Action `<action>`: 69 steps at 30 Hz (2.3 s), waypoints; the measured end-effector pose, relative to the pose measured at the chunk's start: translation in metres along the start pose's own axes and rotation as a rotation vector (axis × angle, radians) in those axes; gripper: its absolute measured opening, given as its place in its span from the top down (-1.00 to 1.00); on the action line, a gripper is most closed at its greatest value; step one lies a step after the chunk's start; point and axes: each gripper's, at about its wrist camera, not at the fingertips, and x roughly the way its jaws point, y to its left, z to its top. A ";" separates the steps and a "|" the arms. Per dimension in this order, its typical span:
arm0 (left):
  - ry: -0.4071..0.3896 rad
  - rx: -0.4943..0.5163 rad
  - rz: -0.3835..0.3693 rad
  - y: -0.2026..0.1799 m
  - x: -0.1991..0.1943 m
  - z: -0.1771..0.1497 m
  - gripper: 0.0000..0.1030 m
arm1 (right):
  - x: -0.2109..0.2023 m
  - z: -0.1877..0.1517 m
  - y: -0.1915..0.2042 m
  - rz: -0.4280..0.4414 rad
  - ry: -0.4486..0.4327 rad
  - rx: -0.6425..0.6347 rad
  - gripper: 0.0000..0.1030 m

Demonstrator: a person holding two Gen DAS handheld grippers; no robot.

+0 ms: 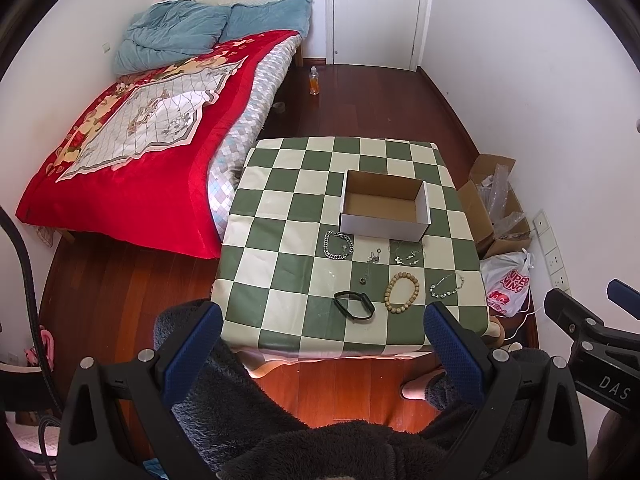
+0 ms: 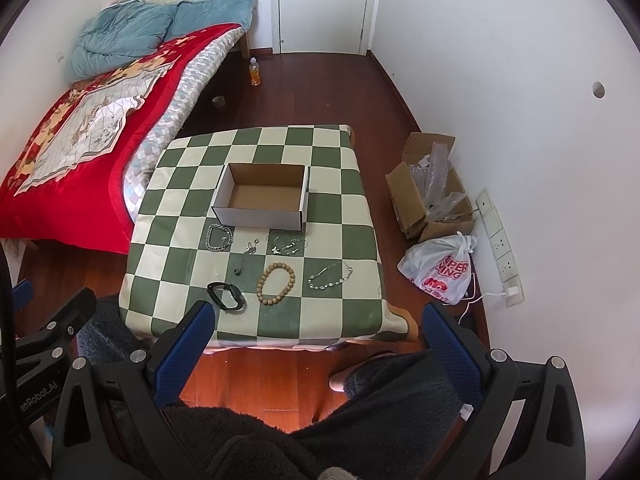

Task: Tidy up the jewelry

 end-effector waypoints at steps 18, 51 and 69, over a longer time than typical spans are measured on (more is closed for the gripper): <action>-0.019 0.002 -0.008 0.002 -0.002 -0.004 -0.99 | -0.005 -0.001 -0.002 -0.002 -0.016 -0.006 -1.00; -0.028 0.004 -0.010 -0.002 -0.007 -0.007 -0.99 | -0.014 0.003 -0.005 -0.001 -0.024 -0.010 -1.00; -0.015 0.022 0.035 -0.002 0.029 0.005 -0.99 | 0.001 0.002 -0.012 -0.010 -0.019 0.016 -1.00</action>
